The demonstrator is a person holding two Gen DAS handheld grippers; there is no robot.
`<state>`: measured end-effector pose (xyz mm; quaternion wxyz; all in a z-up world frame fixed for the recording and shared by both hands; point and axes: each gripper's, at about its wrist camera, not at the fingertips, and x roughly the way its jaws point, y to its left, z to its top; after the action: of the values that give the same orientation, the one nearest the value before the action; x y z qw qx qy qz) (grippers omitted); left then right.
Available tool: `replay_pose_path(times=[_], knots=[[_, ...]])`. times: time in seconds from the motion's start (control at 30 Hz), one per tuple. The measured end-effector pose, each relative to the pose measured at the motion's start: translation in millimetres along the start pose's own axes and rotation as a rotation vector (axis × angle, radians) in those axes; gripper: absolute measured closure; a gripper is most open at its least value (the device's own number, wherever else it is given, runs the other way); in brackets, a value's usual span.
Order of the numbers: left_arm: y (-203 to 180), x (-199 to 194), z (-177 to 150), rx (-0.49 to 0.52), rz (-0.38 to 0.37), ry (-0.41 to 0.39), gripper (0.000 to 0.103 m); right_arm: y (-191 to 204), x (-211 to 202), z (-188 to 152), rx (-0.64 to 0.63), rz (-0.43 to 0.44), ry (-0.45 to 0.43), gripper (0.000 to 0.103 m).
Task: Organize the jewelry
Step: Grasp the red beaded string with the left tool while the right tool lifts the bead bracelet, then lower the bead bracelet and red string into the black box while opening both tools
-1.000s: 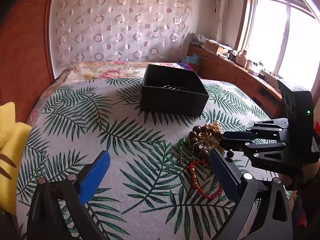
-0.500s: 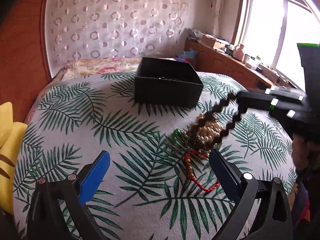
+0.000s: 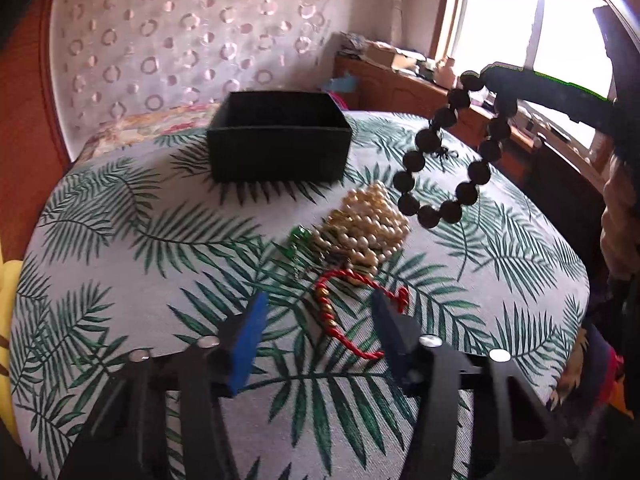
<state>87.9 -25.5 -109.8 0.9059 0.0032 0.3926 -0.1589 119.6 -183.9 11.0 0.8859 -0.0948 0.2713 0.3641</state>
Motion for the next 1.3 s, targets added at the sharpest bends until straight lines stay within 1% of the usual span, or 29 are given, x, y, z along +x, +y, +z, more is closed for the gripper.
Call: replay_pose_path(times=[0.03,0.13,0.23,0.4,0.47,0.53,0.6,0.73,0.9,1.07,1.3], knots=[[-0.8,2.4,-0.2,0.003,-0.003,0.01,0.064,-0.5,-1.2,-1.4,0.002,-0.002,0.001,0.088],[-0.7,5.7,-2.3,0.005,-0.007,0.025,0.07,-3.4,-2.9,-5.7,0.007,-0.008,0.008,0.088],[-0.8,7.8,-3.1,0.009,-0.008,0.035,0.073,-7.2,-2.6,-10.5,0.02,-0.011,0.016,0.088],[-2.4,11.6,-4.0,0.02,0.011,0.049,0.076,-18.2,0.4,-21.4,0.055,-0.015,0.04,0.088],[-2.5,11.9,-3.8,0.024,0.015,0.05,0.081,-21.6,3.7,-25.5,0.06,-0.025,0.057,0.088],[-3.4,13.8,-3.4,0.029,0.022,0.051,0.092,-22.9,6.5,-28.2,0.064,-0.034,0.069,0.088],[-3.0,14.1,-3.4,0.033,0.02,0.051,0.096,-24.2,8.3,-31.1,0.065,-0.04,0.077,0.088],[-4.2,11.5,-3.8,0.046,0.026,0.038,0.097,-23.2,10.9,-34.4,0.064,-0.049,0.088,0.088],[-4.1,-6.3,2.6,0.033,0.023,-0.022,0.097,-20.0,10.3,-34.5,0.055,-0.044,0.082,0.088],[2.8,-26.1,18.7,0.005,0.026,-0.095,0.097,-17.3,7.6,-27.2,0.045,-0.04,0.06,0.088],[13.5,-33.4,39.4,-0.008,0.041,-0.137,0.097,-19.3,13.1,-5.9,0.029,-0.048,0.032,0.088]])
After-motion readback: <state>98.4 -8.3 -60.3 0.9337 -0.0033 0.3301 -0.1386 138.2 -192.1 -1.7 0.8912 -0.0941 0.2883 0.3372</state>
